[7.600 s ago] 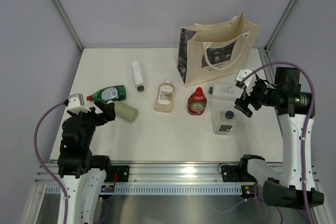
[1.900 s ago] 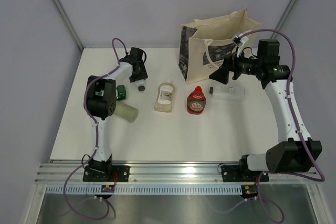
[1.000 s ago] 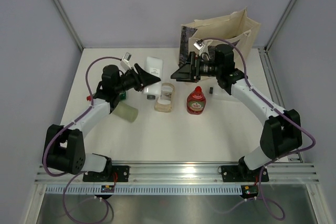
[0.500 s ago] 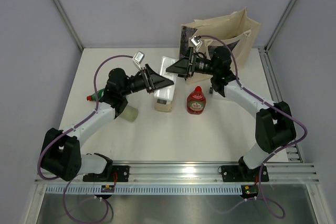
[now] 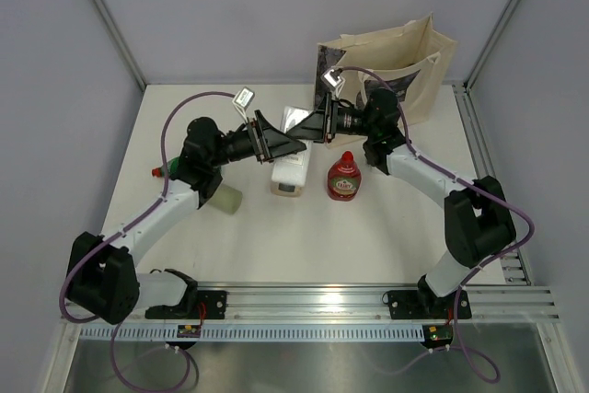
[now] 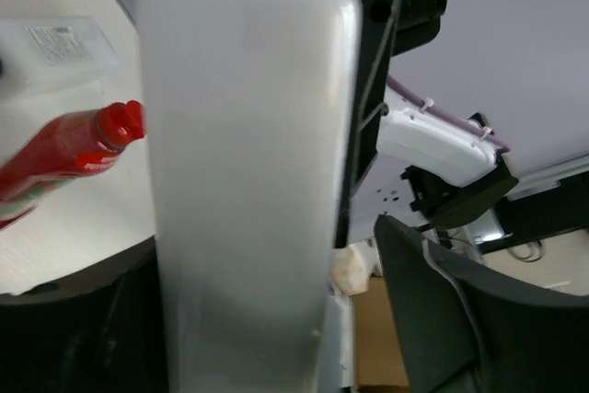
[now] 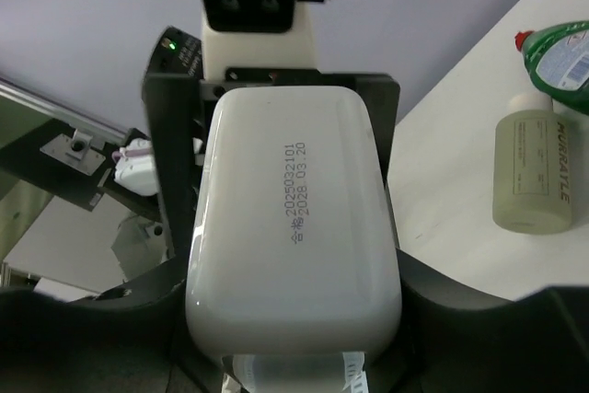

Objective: Place the personal care products into the canvas bag

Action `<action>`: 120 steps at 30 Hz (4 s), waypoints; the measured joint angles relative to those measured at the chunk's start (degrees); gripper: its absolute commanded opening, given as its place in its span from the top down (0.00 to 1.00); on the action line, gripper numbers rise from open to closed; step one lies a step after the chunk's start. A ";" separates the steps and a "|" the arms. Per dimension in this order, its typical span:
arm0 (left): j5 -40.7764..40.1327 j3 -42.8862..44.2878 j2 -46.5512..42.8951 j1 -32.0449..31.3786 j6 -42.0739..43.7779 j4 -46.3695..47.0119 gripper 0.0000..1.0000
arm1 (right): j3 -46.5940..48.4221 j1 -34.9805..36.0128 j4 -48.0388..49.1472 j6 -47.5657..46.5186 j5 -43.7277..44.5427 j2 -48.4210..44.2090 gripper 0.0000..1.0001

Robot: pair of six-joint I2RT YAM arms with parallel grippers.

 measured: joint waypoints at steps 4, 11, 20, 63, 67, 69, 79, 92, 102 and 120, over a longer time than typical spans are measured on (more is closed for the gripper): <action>-1.09 1.51 -3.72 0.39 5.77 -6.78 0.01 | 0.74 -0.42 -2.56 -2.56 -2.54 0.00 1.00; -5.27 5.92 -9.90 4.70 18.62 -23.15 0.01 | 11.82 -8.55 -17.42 -13.68 -4.74 0.15 1.00; -15.96 8.04 -17.99 9.25 31.69 -41.16 0.01 | 36.20 -20.55 -41.42 -33.68 2.95 3.52 1.00; -35.41 1.60 -2.62 1.14 37.48 -50.80 0.01 | 61.46 -25.44 -62.42 -97.81 27.71 32.13 0.02; -37.03 6.27 5.99 -0.24 38.25 -50.45 0.01 | 65.09 -26.75 -66.79 -97.42 26.29 31.54 0.01; -38.82 9.33 10.08 -1.09 38.53 -50.86 0.01 | 67.30 -26.97 -70.77 -96.87 25.66 31.50 0.01; -51.56 30.03 33.18 -9.66 39.58 -57.07 0.01 | 54.66 -29.83 -82.99 -93.66 14.58 11.41 0.00; -64.26 46.21 51.25 -13.66 35.32 -69.11 0.29 | 27.36 -29.73 -82.93 -86.60 1.22 -9.01 0.01; -60.02 33.07 43.04 -12.07 35.28 -61.27 1.00 | 27.76 -29.38 -81.96 -80.13 -5.60 -9.16 0.00; -22.91 -6.32 0.02 1.18 34.12 -34.27 1.00 | 22.84 -0.83 -72.32 -51.04 14.49 -5.77 0.01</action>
